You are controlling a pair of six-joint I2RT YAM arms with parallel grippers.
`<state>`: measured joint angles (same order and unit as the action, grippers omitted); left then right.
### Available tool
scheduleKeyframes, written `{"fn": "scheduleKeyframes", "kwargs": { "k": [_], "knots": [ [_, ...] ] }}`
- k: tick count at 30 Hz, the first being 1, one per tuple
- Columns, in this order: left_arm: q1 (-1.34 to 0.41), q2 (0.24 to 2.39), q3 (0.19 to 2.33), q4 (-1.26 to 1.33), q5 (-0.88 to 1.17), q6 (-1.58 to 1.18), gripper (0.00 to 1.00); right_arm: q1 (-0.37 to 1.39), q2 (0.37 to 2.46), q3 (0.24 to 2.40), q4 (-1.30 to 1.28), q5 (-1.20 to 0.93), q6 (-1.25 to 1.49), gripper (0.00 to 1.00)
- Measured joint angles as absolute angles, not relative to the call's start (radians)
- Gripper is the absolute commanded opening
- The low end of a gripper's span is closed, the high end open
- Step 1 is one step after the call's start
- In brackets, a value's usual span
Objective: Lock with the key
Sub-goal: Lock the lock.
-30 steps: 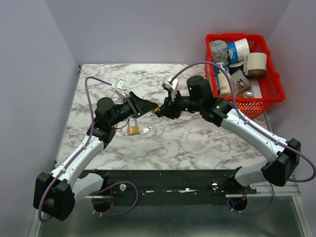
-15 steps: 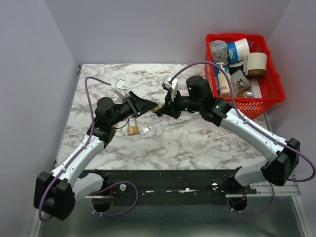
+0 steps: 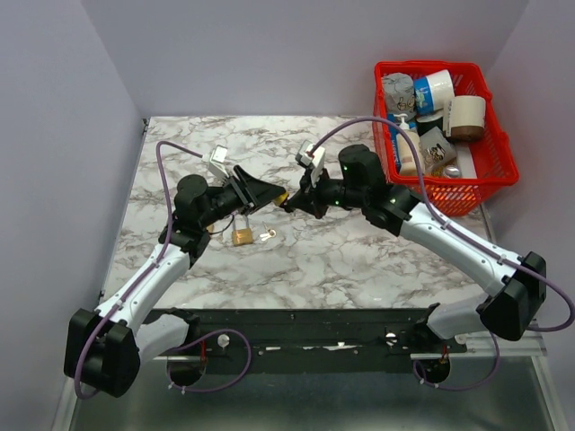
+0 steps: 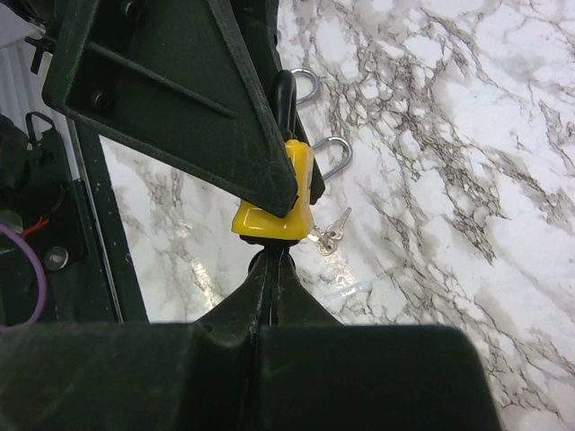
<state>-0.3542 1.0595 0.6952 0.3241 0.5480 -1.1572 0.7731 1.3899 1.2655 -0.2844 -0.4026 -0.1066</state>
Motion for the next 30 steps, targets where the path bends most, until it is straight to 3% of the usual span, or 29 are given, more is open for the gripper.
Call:
{"fn": "scheduleKeyframes", "kwargs": {
  "k": [7,14,15,16,19,22,25,30],
  "knots": [
    [-0.343,1.060,0.695,0.312,0.578,-1.153,0.00,0.776,1.346,1.213,-0.268,-0.405,-0.089,0.01],
    [-0.231,1.071,0.710,0.315,0.458,-1.131,0.00,0.776,1.301,1.151,-0.406,-0.435,-0.074,0.01],
    [-0.231,1.071,0.710,0.317,0.458,-1.132,0.00,0.776,1.301,1.151,-0.413,-0.437,-0.073,0.04],
    [-0.231,1.072,0.710,0.319,0.459,-1.132,0.00,0.776,1.301,1.151,-0.416,-0.441,-0.073,0.18],
    [-0.235,1.073,0.710,0.324,0.465,-1.134,0.00,0.776,1.308,1.165,-0.427,-0.443,-0.069,0.40],
    [-0.236,1.073,0.710,0.344,0.488,-1.143,0.00,0.776,1.323,1.209,-0.443,-0.435,-0.068,0.54],
    [-0.239,1.071,0.710,0.365,0.511,-1.151,0.00,0.776,1.334,1.274,-0.442,-0.429,-0.071,0.60],
    [-0.267,1.055,0.709,0.384,0.536,-1.153,0.00,0.776,1.358,1.362,-0.420,-0.426,-0.071,0.61]
  ]
}}
